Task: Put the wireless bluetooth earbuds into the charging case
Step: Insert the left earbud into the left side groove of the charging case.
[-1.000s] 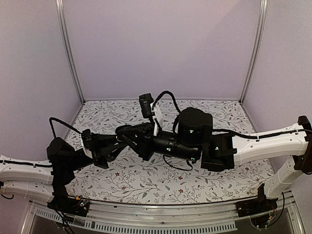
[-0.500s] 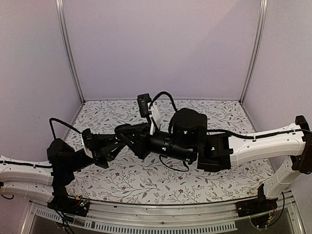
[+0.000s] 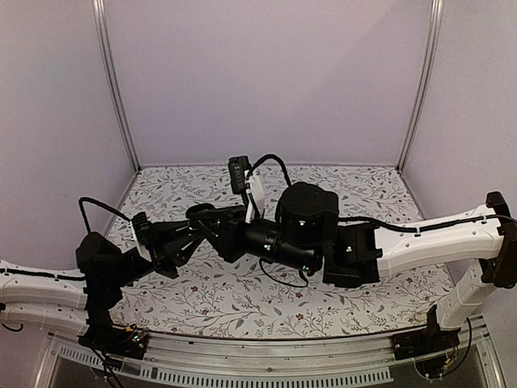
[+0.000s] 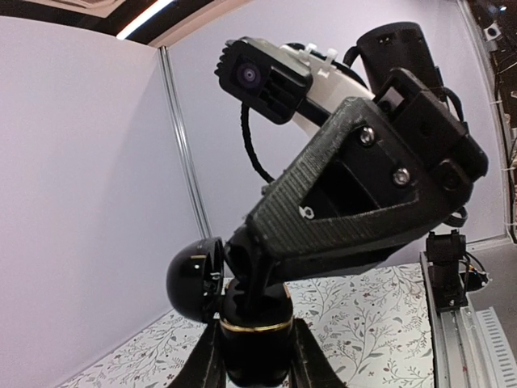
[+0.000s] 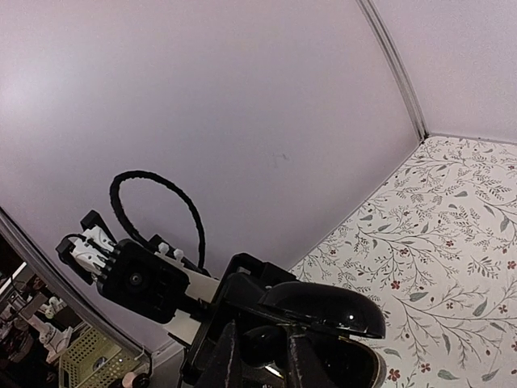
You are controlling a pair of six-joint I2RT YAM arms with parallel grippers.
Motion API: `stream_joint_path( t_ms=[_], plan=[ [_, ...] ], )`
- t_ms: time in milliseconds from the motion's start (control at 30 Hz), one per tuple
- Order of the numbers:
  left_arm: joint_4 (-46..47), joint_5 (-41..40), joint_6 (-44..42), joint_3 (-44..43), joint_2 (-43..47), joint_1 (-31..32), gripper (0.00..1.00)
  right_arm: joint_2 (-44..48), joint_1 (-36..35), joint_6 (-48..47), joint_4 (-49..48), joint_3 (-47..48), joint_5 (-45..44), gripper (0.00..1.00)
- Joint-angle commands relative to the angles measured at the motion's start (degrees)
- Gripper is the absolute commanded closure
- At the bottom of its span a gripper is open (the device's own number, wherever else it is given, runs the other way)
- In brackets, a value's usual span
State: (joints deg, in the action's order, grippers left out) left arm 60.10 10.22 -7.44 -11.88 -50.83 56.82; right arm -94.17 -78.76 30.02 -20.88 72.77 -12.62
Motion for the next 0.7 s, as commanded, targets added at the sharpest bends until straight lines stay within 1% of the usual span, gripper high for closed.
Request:
stream_joint_path(
  t_ms=[0, 133, 233, 267, 667],
  plan=[
    [5.38, -0.72, 0.23, 0.18, 1.61, 1.05, 1.0, -0.86, 0.25, 0.84, 4.62, 0.09, -5.14, 0.91],
    [5.41, -0.65, 0.23, 0.06, 1.33, 0.98, 1.0, -1.1, 0.22, 0.65, 5.01, 0.41, -5.6, 0.91],
    [5.3, -0.17, 0.28, -0.12, 0.76, 1.03, 1.0, -1.43, 0.28, 0.65, 5.64, 0.99, -5.73, 0.98],
    [5.22, -0.01, 0.17, -0.16, 0.55, 1.07, 1.0, -1.57, 0.28, 0.59, 5.87, 1.09, -5.81, 0.98],
    [4.68, 1.59, 0.13, -0.64, -0.32, 1.1, 1.0, -1.87, 0.33, 1.24, 9.91, 2.61, -9.83, 0.98]
  ],
)
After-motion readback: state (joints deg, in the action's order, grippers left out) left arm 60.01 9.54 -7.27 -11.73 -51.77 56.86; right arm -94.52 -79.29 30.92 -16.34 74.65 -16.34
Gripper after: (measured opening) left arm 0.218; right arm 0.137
